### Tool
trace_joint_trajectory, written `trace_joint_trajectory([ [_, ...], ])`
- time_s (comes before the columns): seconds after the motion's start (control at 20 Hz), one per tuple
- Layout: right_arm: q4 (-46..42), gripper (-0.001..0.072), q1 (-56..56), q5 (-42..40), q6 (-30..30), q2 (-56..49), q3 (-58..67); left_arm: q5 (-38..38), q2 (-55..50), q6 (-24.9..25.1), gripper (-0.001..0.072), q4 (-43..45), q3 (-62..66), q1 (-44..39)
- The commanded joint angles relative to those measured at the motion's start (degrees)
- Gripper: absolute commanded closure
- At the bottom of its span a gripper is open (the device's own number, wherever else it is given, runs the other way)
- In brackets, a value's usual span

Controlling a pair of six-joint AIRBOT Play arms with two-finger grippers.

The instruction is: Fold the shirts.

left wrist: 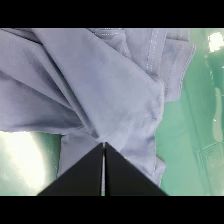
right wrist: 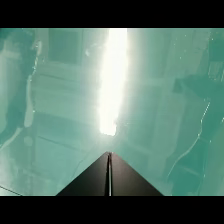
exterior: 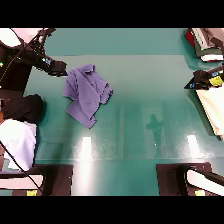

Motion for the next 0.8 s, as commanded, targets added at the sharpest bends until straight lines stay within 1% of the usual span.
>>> trace_joint_trajectory([
  [0.0,0.02,0.0693,-0.02,0.0,0.0,0.04,-0.02,0.0,0.04,0.02,0.068,0.0,0.07,0.04],
  [0.15,0.02,0.0693,-0.02,0.0,0.0,0.04,-0.02,0.04,0.04,0.02,0.068,0.0,0.07,0.02],
  [0.35,0.04,0.0693,-0.02,-0.02,0.0,0.04,-0.02,6.51,0.04,-0.44,0.068,-0.7,0.07,0.02],
  [0.45,0.07,0.0693,-0.02,-0.02,0.02,0.04,-0.02,7.39,-0.15,0.11,0.068,-1.66,0.04,-0.02],
  [0.5,0.07,0.0693,-0.02,0.02,0.02,0.04,-0.02,8.76,-0.63,0.0,0.0569,-1.42,-0.5,-0.02],
  [0.55,0.07,0.0693,-0.02,0.0,0.0,0.04,-0.02,10.14,-1.53,-1.6,0.0241,-1.44,-1.7,-0.02],
  [0.6,0.07,0.0694,-0.02,-0.02,0.02,0.02,-0.02,10.84,-2.56,-3.8,0.0146,-1.44,-3.08,-0.02],
  [0.75,0.04,0.0693,-0.02,-0.04,0.0,0.02,-0.02,11.72,-7.15,-5.38,0.0145,-1.49,-7.69,-0.02],
])
